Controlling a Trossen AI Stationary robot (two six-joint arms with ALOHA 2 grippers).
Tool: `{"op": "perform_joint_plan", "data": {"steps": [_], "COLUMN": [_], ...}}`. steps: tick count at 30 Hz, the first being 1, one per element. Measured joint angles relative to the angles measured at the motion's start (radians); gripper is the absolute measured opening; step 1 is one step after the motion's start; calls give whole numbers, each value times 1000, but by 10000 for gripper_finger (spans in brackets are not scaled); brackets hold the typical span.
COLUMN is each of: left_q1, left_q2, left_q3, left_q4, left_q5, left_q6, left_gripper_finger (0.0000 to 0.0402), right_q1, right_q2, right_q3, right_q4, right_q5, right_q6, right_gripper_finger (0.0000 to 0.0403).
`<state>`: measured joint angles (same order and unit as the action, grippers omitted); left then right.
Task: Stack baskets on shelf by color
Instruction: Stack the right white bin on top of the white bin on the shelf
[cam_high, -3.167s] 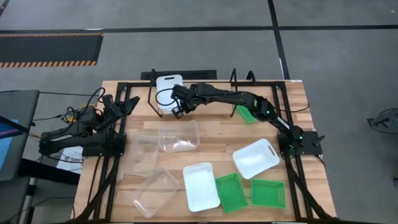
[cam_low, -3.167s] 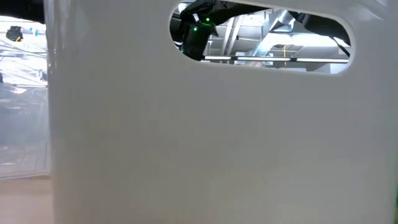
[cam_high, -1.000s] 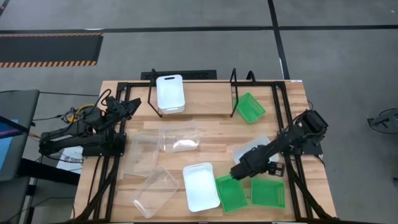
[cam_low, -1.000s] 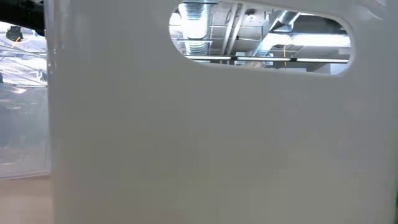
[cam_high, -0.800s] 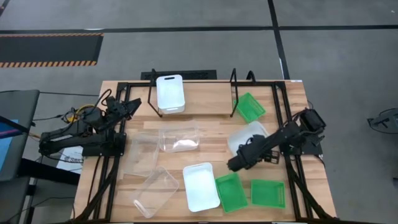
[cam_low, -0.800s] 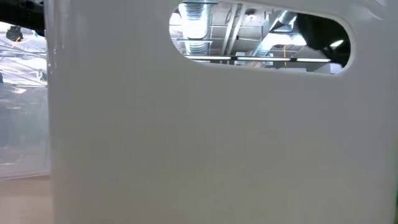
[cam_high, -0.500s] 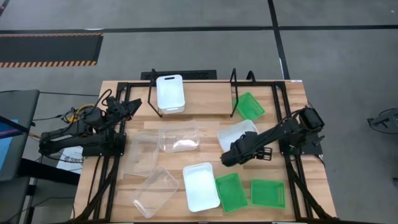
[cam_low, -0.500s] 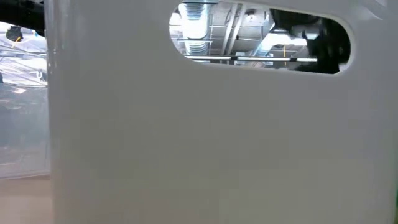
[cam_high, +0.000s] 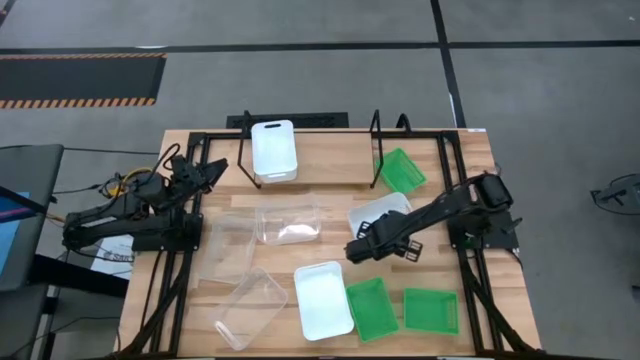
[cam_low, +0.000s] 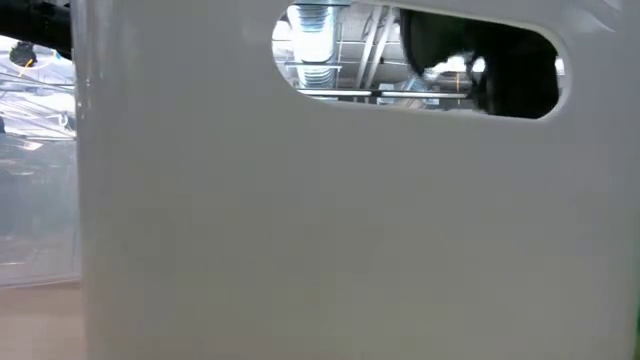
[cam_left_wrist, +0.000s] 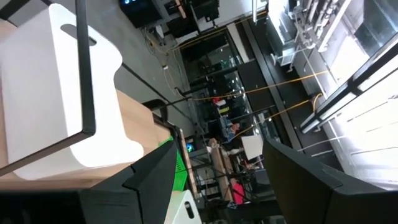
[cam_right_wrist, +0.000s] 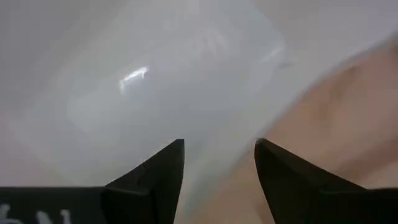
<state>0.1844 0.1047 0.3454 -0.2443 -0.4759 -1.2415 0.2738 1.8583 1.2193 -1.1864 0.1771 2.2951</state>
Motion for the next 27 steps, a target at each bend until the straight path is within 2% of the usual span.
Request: {"op": "perform_joint_plan", "data": {"steps": [3, 7, 9, 13, 14, 18, 22, 27], "left_q1": [0, 0, 0, 0, 0, 0, 0, 0], "left_q2": [0, 0, 0, 0, 0, 0, 0, 0], "left_q3": [0, 0, 0, 0, 0, 0, 0, 0], "left_q4": [3, 7, 6, 2, 3, 3, 2, -10], "left_q5": [0, 0, 1, 1, 0, 0, -4, -10], "left_q6": [-2, -3, -3, -3, -3, 3, 5, 6], "left_gripper_finger": [228, 228, 228, 228, 228, 228, 228, 228], "right_q1": [-16, -21, -21, -7, -1, 20, 44, 54], "right_q2": [24, 25, 14, -10, -20, -65, -142, -255], "right_q3": [-27, -33, -34, -37, -36, -37, -20, 80], "right_q4": [104, 120, 103, 67, 68, 48, -24, -68], "right_q5": [0, -10, -18, -25, -28, -58, -44, 105], "right_q6": [-3, -3, 3, -6, -21, -18, -2, -104], "right_gripper_finger": [212, 182, 146, 35, 19, 12, 6, 3]}}
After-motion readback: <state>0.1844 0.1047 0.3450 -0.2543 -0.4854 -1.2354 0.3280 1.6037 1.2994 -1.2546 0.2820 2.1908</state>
